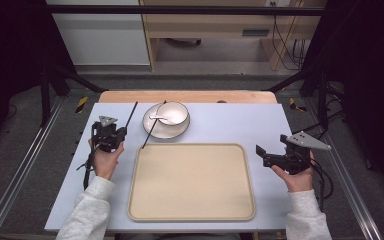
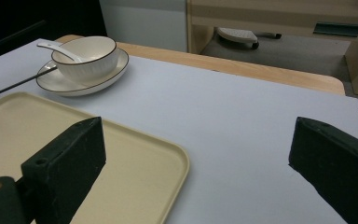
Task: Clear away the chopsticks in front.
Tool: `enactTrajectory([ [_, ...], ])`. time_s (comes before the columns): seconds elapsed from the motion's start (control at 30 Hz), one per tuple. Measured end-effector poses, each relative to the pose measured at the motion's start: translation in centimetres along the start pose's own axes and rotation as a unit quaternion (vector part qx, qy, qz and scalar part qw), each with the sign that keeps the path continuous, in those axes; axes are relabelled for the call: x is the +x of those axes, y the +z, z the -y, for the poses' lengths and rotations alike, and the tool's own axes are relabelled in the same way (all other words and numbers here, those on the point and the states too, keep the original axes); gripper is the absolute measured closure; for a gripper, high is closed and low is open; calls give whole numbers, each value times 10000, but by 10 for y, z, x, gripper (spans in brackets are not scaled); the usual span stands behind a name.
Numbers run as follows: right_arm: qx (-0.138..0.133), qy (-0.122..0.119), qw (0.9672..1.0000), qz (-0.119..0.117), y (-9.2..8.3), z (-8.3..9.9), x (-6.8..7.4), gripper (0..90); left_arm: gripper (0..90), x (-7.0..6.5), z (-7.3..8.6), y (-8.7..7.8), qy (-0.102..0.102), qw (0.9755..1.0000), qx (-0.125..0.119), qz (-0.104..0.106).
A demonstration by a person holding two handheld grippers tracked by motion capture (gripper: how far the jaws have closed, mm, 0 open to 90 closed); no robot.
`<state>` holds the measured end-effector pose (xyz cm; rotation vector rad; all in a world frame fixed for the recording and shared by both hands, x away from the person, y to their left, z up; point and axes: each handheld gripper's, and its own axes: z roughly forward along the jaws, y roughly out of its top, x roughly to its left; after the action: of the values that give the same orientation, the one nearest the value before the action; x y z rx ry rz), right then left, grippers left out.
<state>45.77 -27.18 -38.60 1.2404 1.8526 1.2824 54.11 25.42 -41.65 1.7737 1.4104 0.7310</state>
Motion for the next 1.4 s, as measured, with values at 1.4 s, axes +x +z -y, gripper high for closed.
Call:
enactTrajectory([
  [1.4,-87,63,9999,-120,-4,0,2,40,859,-80,71,-95,-714,9953,-572,-313],
])
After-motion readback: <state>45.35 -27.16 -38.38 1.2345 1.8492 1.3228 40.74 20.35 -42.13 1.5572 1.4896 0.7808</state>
